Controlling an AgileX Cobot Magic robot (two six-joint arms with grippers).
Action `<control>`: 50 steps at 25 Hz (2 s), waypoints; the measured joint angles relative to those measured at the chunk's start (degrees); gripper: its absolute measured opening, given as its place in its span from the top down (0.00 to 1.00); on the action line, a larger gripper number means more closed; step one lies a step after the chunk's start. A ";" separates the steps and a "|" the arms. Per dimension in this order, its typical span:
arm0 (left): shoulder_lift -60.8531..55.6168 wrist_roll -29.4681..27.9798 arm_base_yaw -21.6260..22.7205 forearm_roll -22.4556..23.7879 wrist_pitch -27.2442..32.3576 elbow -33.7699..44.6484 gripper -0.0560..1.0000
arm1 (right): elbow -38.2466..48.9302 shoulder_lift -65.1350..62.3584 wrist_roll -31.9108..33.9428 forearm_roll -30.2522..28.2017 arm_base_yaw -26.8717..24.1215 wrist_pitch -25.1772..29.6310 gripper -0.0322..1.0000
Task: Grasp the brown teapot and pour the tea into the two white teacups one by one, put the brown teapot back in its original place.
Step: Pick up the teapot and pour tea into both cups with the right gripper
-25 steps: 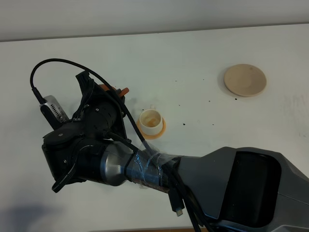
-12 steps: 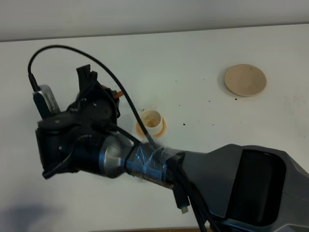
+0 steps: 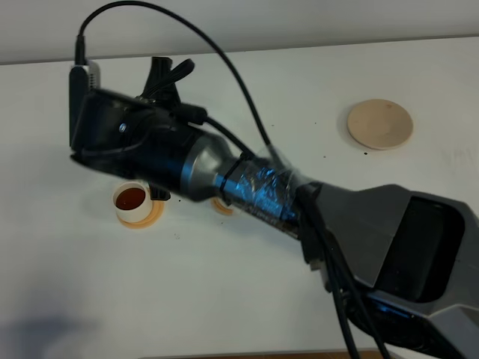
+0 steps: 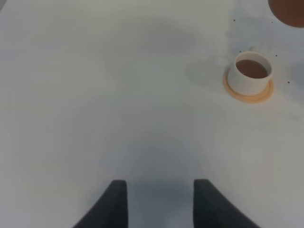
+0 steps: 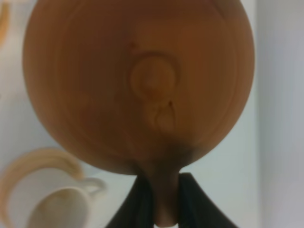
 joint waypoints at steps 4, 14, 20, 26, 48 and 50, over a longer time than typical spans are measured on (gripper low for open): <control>0.00 0.00 0.00 0.00 0.00 0.00 0.60 | 0.00 -1.00 1.69 7.67 -2.19 0.18 0.84; 0.00 0.06 0.00 0.00 0.00 0.00 0.60 | 2.84 -1.28 5.24 16.04 -3.49 0.34 0.84; 0.00 0.06 0.00 0.00 0.00 0.00 0.60 | 3.48 -1.28 5.60 18.99 -4.21 0.43 0.84; 0.00 0.06 0.00 0.00 0.00 0.00 0.60 | 3.48 -1.28 5.60 19.92 -4.34 0.43 0.84; 0.00 0.01 0.00 0.00 0.00 0.00 0.60 | 24.38 -20.47 13.44 11.52 -4.34 0.42 0.84; 0.00 0.01 0.00 0.00 0.00 0.00 0.60 | 28.15 -22.87 14.94 10.32 -4.29 0.42 0.84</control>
